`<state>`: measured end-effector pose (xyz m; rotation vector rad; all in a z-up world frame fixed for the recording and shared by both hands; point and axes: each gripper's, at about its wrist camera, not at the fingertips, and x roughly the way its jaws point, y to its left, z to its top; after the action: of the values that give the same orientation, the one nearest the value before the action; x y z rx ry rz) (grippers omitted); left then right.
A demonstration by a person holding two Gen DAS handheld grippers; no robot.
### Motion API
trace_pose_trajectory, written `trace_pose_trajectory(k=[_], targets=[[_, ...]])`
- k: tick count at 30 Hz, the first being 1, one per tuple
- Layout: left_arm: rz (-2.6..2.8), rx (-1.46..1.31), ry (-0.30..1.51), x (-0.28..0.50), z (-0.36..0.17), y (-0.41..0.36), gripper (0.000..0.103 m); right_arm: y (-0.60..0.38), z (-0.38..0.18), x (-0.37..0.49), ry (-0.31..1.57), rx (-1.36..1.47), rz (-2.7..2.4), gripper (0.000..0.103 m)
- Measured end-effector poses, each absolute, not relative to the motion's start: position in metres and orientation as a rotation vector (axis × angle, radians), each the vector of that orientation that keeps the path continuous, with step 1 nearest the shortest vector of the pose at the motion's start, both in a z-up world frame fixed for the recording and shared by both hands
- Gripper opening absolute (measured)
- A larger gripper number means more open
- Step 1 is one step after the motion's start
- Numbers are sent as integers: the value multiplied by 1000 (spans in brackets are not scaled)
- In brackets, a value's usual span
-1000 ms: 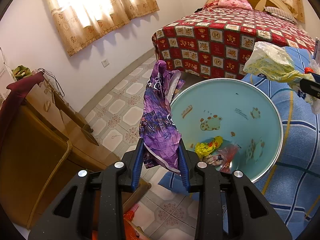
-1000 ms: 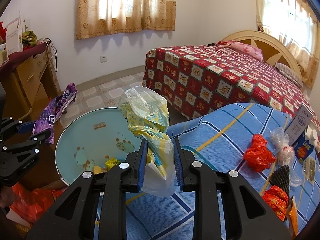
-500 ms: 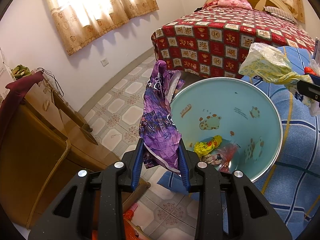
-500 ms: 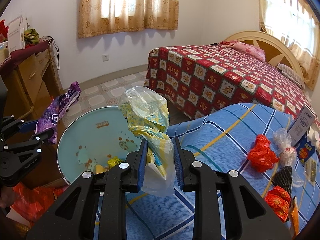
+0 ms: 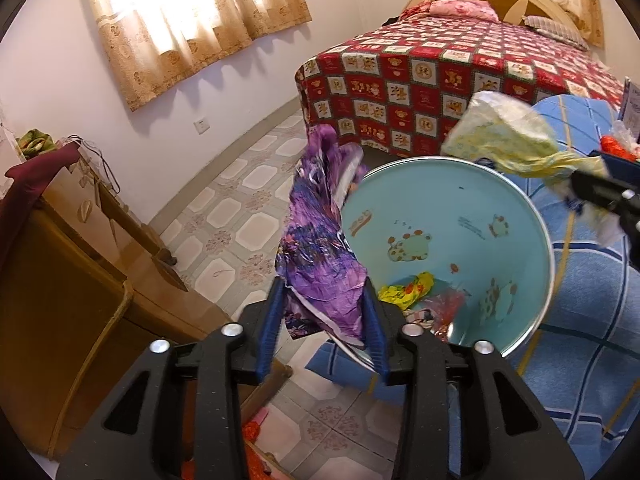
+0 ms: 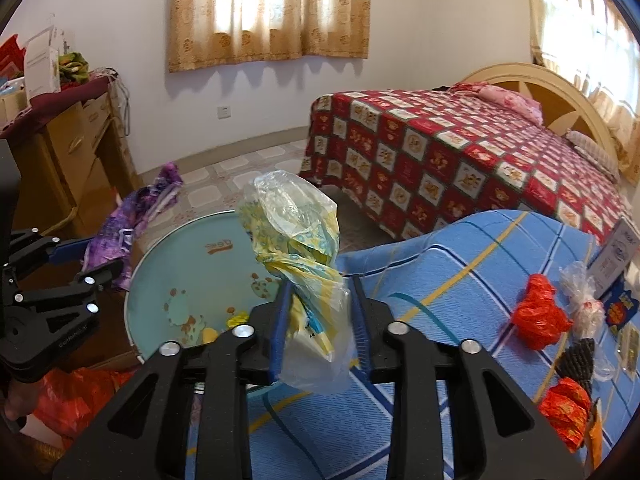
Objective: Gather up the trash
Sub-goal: 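Open both tools to drop the purple and translucent bags into the bin, then move both empty tools from the bin back to the table pile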
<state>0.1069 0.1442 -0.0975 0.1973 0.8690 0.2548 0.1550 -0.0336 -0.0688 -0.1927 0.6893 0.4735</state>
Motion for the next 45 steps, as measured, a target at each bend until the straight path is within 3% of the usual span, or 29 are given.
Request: trace_pose_trajectory(k=[2,13,22,31,36,45], targets=[[251,203,859,106,-96,141,51,-34,-71,157,699,-182,485,46],[255,186,879,107,-100,143,72,-50,-74,149,705,-146,445,61],[195,218,902,99,-111,115,74,-98,-69,121,687,-113,367,65],[105,279,914,91,-118,61,76,-231,-64,59,642,-13,95,65],[50,308,901,88,-118,26,79,-316,-83,35,691,51,-98,66],[-16,338,866,88,-114,-30,79,-354,-114,47,776,25,-113,66]])
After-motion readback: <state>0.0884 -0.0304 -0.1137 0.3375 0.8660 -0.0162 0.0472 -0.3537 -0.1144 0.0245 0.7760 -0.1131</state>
